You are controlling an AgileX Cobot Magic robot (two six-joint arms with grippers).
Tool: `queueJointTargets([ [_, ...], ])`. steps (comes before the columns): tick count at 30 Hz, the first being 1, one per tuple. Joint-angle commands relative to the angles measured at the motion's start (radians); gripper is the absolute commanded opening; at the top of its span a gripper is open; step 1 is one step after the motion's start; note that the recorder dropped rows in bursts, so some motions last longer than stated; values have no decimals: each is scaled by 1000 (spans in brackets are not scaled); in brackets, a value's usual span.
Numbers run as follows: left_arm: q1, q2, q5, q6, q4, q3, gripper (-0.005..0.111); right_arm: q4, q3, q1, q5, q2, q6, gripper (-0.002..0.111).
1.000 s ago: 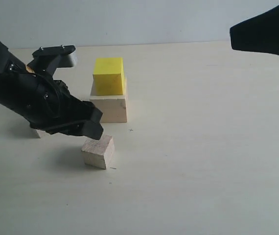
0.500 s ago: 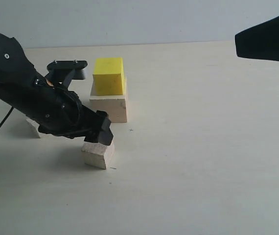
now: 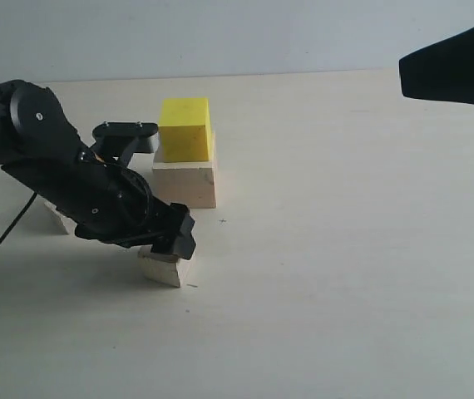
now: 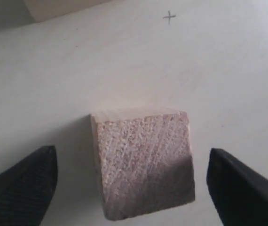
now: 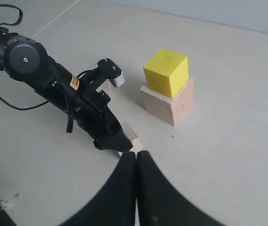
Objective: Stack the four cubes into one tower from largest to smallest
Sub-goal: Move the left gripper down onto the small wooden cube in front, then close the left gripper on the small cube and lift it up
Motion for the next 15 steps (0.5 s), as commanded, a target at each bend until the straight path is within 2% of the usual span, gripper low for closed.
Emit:
queueJointTargets([
  [1,-7,9,-24,35,-41,-5,83,7,4,-4,0,-9,6,0],
  [13,-7,68,-50,69,-73,-5,82,7,4,-4,-6,-9,6,0],
  [15,-7,70,-50,67,-73,-5,77,7,4,-4,-6,-9,6,0],
])
